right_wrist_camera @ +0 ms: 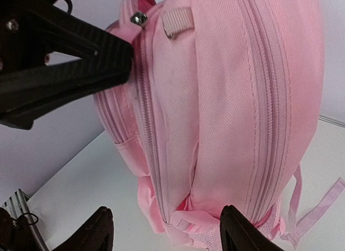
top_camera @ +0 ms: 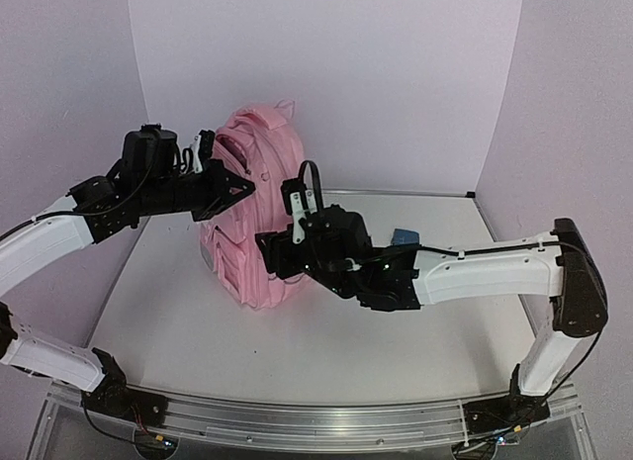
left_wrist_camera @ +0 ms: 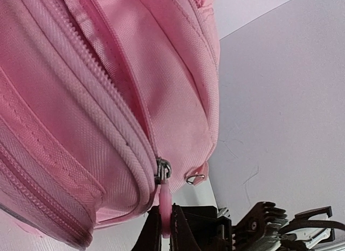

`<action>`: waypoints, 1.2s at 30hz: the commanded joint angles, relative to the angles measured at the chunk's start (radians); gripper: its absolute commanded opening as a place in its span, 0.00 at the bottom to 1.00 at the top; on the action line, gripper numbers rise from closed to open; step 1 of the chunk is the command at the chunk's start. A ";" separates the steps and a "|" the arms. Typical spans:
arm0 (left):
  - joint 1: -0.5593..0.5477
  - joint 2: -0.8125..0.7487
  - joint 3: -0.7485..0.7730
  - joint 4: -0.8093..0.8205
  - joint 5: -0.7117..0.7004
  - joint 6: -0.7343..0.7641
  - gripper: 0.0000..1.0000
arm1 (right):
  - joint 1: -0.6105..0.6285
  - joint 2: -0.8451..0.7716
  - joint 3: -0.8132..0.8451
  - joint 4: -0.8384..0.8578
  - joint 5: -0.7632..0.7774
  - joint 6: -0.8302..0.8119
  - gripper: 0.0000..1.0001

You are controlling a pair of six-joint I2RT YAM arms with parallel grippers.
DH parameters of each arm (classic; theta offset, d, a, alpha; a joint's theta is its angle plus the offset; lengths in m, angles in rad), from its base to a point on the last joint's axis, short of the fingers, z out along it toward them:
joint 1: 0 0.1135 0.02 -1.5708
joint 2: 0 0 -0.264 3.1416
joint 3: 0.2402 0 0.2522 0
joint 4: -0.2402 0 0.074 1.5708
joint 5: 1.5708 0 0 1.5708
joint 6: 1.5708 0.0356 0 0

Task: Pack the student bag
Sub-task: Zip the student bag at the center of the board.

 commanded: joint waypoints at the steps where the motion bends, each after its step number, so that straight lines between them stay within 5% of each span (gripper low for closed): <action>1: 0.030 -0.046 0.040 0.066 -0.027 0.019 0.00 | -0.003 0.061 0.097 0.066 0.140 -0.013 0.66; 9: 0.075 -0.015 0.071 0.088 0.034 0.014 0.00 | -0.003 0.171 0.169 0.068 0.272 -0.013 0.49; 17: 0.189 0.022 0.089 0.187 0.143 -0.035 0.00 | -0.004 0.191 0.173 0.072 0.224 -0.015 0.00; 36: 0.364 0.074 0.178 0.311 0.134 -0.113 0.00 | -0.003 0.109 0.031 0.071 0.228 0.048 0.00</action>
